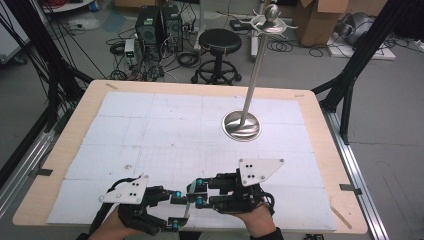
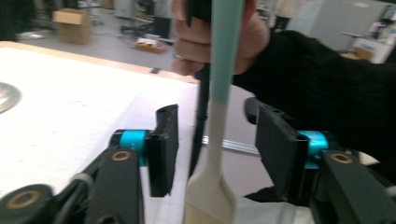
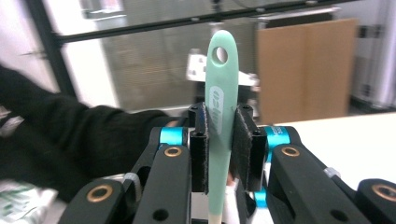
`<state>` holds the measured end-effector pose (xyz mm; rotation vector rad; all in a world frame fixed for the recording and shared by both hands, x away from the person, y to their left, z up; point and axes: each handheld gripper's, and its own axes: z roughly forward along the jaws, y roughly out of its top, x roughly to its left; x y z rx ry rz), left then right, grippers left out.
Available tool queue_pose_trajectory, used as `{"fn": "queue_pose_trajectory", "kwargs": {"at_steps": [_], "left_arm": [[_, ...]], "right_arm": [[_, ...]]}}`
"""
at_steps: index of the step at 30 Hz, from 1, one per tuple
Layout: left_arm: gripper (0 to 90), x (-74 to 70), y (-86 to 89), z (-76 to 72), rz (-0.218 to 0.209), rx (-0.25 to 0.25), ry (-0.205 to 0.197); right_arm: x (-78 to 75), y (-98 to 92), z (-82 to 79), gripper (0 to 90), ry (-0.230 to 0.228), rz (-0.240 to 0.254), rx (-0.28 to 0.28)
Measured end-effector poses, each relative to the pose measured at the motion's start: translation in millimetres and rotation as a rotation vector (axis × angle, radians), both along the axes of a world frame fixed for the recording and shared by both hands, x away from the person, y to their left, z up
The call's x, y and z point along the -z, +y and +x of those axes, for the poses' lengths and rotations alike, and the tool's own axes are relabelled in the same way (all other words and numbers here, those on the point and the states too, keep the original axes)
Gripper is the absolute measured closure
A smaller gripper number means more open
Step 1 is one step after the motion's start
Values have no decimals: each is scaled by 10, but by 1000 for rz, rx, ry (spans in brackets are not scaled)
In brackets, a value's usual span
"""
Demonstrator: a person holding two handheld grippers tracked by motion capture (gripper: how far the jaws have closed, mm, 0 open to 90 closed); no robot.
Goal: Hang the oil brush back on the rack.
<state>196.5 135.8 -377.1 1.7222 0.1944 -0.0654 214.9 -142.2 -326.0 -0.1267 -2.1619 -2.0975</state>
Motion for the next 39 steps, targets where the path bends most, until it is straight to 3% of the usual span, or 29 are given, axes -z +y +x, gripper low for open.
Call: {"fn": "queue_pose_trajectory", "kwargs": {"at_steps": [2, 6, 10, 14, 19, 21, 25, 29, 32, 33, 35, 39], "left_arm": [[474, -15, 8, -6, 9, -72, -23], [474, -45, -15, -8, 14, -166, -54], [482, -60, -72, -5, 39, -202, -72], [503, -43, -128, 14, 64, -221, -68], [583, -20, -176, 27, 89, -228, -61], [627, -11, -195, 32, 100, -234, -59], [799, 5, -218, 32, 112, -225, -71], [833, 3, -208, 39, 116, -223, -62], [843, -3, -181, 49, 95, -203, -49], [845, -4, -175, 49, 89, -189, -46], [845, -10, -162, 47, 72, -165, -33], [846, -27, -134, 49, 20, -88, -9]], "right_arm": [[-7, -3, -5, 780, 6, -18, 58], [0, 15, -23, 780, 14, -50, 168], [15, 29, -37, 780, 53, -52, 258], [21, 44, -68, 780, 91, -39, 332], [31, 57, -114, 780, 103, -49, 414], [36, 61, -125, 779, 109, -47, 425], [33, 75, -152, 779, 115, -47, 439], [30, 80, -168, 779, 111, -54, 448], [18, 76, -186, 768, 111, -45, 439], [13, 74, -183, 656, 111, -41, 428], [7, 71, -163, 336, 144, -5, 426], [8, 25, -150, 287, 76, 20, 353]]}}
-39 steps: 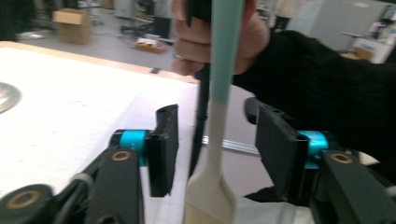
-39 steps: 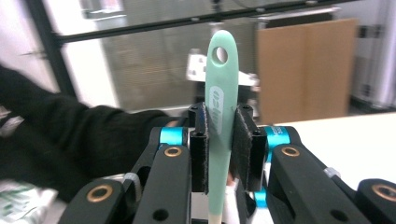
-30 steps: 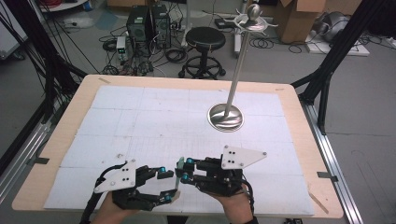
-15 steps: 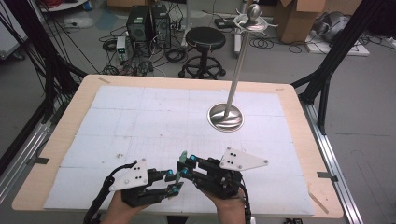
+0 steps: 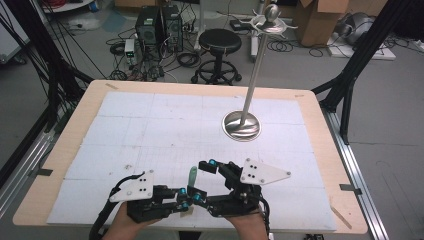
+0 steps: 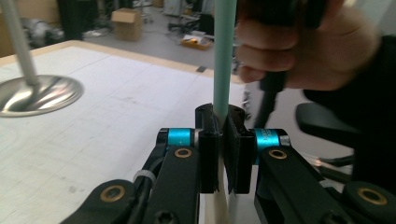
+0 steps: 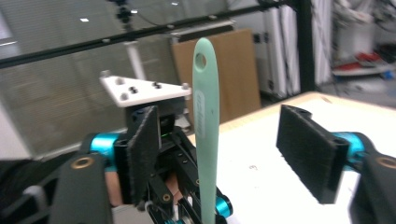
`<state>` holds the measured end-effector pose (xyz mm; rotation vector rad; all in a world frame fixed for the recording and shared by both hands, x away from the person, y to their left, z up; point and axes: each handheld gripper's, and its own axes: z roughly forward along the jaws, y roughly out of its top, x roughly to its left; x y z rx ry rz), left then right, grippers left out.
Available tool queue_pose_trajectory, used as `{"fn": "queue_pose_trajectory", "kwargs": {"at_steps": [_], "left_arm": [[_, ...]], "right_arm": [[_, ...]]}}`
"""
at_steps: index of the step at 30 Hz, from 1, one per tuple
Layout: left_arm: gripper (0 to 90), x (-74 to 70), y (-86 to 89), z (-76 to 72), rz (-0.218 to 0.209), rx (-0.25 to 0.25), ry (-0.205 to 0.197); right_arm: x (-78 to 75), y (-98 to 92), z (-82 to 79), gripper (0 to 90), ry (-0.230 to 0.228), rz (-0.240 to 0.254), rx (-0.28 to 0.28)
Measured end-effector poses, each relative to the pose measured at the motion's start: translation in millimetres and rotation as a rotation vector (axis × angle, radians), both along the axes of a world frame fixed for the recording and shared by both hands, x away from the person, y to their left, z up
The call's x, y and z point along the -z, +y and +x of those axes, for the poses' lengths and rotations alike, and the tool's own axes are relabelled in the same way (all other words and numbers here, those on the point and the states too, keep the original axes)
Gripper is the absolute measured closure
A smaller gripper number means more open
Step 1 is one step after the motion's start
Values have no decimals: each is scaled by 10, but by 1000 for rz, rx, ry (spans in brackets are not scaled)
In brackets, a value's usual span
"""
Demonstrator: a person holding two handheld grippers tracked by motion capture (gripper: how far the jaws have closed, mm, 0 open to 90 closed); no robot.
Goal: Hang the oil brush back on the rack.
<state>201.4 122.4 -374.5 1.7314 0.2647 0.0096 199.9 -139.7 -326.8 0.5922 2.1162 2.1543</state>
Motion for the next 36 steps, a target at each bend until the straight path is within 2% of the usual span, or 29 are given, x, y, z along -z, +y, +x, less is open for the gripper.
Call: {"fn": "queue_pose_trajectory", "kwargs": {"at_steps": [2, 3, 7, 12, 17, 21, 22, 23, 26, 28, 31, 33, 36], "left_arm": [[845, -10, 14, -4, -30, 51, 16], [846, -12, 18, -6, -38, 69, 21], [845, -10, 22, -10, -39, 114, 28], [845, -9, 23, -16, -37, 137, 26], [844, -12, 33, -20, -38, 138, 18], [831, -11, 56, -9, -49, 97, 13], [748, -15, 68, -3, -55, 65, 25], [657, -19, 89, 5, -48, 33, 17], [516, -11, 204, 26, -53, -32, -12], [477, 14, 327, 53, -58, -82, -18], [365, 55, 520, 103, -53, -171, -11], [296, 82, 636, 126, -63, -212, -21], [240, 115, 788, 161, -66, -260, -34]], "right_arm": [[14, -36, 18, 325, -38, -4, -57], [25, -49, 24, 361, -42, -4, -89], [56, -45, 32, 511, -67, 3, -193], [56, 18, 30, 645, -63, -8, -257], [57, 53, 33, 808, -69, -17, -273], [55, 53, 42, 831, -64, -20, -246], [46, 51, 42, 833, -67, -24, -229], [38, 41, 51, 834, -67, -31, -206], [12, -18, 108, 836, -51, -37, -142], [-9, -75, 154, 836, -42, -42, -94], [-51, -179, 247, 836, -29, -49, -4], [-90, -241, 319, 836, -19, -46, 44], [-192, -327, 475, 836, -16, -59, 114]]}}
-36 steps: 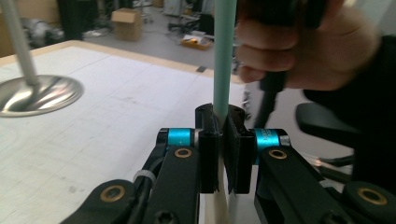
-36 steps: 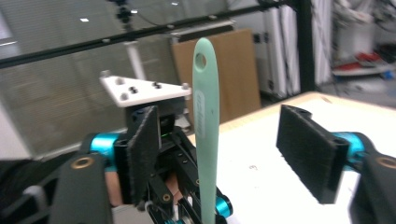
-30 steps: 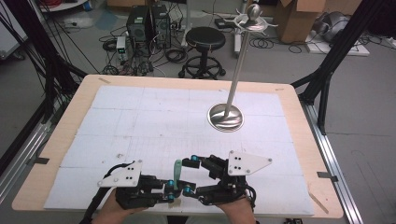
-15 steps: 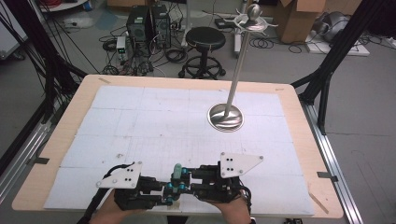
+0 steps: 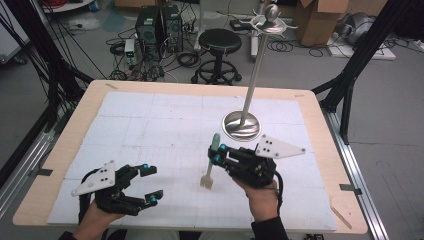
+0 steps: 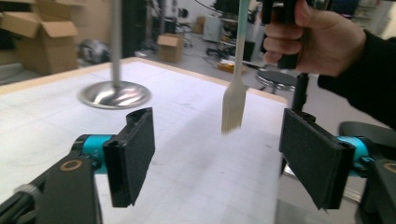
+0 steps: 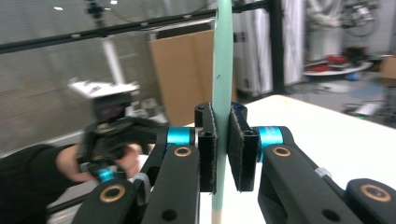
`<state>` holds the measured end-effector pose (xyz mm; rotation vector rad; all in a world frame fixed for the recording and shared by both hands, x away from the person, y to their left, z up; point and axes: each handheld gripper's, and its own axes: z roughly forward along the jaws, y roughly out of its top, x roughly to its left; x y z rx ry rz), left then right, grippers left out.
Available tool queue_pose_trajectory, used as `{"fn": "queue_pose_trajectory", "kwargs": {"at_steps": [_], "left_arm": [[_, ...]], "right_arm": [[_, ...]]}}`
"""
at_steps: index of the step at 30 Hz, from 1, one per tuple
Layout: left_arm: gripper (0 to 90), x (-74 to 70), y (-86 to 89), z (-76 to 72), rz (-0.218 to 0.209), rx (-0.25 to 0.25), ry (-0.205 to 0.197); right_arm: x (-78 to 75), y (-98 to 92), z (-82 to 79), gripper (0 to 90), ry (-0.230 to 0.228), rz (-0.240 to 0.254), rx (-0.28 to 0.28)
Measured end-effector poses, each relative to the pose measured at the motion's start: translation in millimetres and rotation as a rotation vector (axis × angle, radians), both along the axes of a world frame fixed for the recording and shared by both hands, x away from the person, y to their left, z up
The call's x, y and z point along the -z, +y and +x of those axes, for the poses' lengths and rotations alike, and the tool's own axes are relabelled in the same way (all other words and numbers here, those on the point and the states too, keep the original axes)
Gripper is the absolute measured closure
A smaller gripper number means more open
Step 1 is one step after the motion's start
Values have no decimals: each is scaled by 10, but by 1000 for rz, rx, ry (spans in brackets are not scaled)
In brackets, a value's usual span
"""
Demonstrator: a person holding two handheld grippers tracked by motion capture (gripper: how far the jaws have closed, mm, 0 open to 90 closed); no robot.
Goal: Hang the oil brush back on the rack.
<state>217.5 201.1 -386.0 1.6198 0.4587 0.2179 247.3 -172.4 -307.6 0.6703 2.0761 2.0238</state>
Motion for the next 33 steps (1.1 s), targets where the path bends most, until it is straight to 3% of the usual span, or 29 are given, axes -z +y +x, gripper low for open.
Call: {"fn": "queue_pose_trajectory", "kwargs": {"at_steps": [6, 12, 17, 23, 33], "left_arm": [[187, 29, 222, 95, 15, -72, 4], [187, 59, 327, 149, 9, -100, 9], [185, 80, 376, 161, 0, -121, 14], [186, 74, 453, 182, -17, -139, 12], [187, 86, 477, 185, -19, -136, 20]], "right_arm": [[-235, -81, 293, 835, -19, -22, 34], [-440, -113, 589, 835, -13, -50, 59], [-609, -163, 812, 835, -9, -65, 124], [-827, -236, 1004, 835, -18, -71, 190], [-1091, -364, 1241, 835, 2, -60, 249]]}}
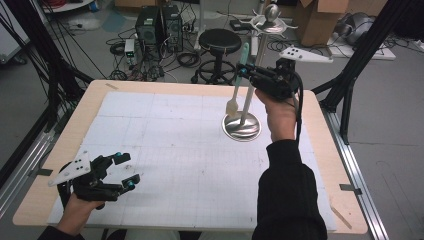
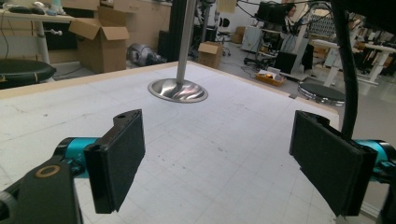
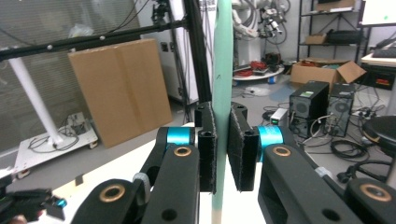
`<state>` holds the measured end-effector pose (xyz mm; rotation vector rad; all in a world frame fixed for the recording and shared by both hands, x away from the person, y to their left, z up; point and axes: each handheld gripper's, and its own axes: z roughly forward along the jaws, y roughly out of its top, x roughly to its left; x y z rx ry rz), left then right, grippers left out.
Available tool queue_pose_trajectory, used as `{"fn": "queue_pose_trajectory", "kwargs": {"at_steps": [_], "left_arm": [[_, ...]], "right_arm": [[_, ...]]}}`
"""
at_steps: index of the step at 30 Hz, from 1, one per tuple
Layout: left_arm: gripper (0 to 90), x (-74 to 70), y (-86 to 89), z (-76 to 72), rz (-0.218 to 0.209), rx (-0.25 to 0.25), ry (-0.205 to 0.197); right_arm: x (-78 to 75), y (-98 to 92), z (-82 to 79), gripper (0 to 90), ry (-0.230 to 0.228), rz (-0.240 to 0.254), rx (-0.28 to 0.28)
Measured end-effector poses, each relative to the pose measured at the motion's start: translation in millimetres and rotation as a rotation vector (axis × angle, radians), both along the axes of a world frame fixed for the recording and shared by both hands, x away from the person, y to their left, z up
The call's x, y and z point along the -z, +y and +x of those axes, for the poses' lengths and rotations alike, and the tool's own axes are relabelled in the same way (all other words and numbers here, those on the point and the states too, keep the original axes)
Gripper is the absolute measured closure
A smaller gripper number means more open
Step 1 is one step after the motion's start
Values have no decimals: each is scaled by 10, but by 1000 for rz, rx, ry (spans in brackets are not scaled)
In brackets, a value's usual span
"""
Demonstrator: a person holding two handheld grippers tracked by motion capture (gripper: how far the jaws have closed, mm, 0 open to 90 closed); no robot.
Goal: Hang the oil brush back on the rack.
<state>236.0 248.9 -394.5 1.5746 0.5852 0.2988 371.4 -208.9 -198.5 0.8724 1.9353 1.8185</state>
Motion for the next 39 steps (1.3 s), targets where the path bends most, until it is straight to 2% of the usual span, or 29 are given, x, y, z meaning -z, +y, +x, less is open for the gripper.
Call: {"fn": "queue_pose_trajectory", "kwargs": {"at_steps": [15, 26, 34, 35, 37, 39], "left_arm": [[187, 12, 54, 7, -17, -15, 7], [188, 14, 68, 4, -16, -19, 2], [187, 22, 67, 10, -14, -21, 6], [187, 23, 68, 7, -15, -21, 7], [187, 23, 71, 5, -15, -22, 5], [188, 22, 77, 7, -12, -23, 3]], "right_arm": [[-68, -126, 212, 834, 38, 4, 44], [-57, -158, 275, 834, 51, 22, 65], [-25, -169, 293, 820, 50, 10, 90], [-24, -171, 285, 774, 43, 3, 96], [-2, -173, 254, 581, 36, -28, 134], [45, -179, 202, 472, 28, -52, 162]]}}
